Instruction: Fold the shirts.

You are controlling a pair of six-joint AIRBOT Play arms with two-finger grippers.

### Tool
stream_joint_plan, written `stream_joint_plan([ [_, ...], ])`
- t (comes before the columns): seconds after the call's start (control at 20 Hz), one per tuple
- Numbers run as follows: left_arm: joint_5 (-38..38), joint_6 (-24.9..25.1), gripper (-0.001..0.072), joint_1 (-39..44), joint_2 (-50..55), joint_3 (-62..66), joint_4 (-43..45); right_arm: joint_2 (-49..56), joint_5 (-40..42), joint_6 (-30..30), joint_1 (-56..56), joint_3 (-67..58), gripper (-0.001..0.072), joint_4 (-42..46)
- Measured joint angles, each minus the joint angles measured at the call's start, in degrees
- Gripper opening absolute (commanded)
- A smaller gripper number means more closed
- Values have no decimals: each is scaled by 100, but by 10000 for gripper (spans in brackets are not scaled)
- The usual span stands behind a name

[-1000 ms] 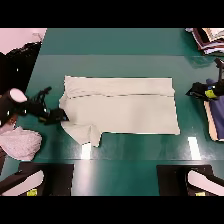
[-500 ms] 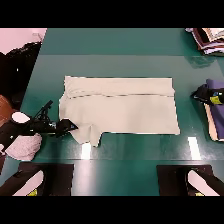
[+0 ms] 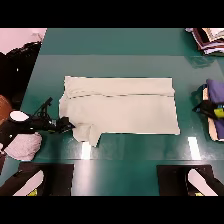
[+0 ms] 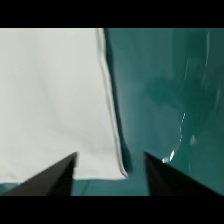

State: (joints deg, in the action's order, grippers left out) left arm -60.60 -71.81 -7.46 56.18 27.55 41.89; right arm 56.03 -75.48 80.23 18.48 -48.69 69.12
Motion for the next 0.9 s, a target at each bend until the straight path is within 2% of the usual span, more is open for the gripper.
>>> stream_joint_plan([
  [0.05,-79,20,28,0,-7,122,-17,72,-83,-31,205,260,545,-7],
  [0.1,-131,39,28,0,-11,232,-24,168,-120,-70,367,498,458,-22],
  [0.15,-177,55,29,0,-17,334,-46,306,-138,-129,501,741,429,-52],
  [0.45,-310,83,29,2,-22,555,-66,1084,24,-544,732,1471,427,-957],
  [0.5,-313,83,29,0,-22,566,-68,1154,90,-577,684,1510,371,-1029],
  [0.6,-326,87,28,0,-22,579,-76,1252,269,-627,542,1561,193,-1141],
  [0.65,-345,90,28,2,-22,584,-74,1281,330,-649,466,1578,75,-1156],
  [0.7,-382,90,28,0,-22,586,-50,1300,396,-684,382,1593,23,-1156],
  [0.9,-966,79,27,0,-107,590,372,1025,402,-822,197,1626,22,-1095],
])
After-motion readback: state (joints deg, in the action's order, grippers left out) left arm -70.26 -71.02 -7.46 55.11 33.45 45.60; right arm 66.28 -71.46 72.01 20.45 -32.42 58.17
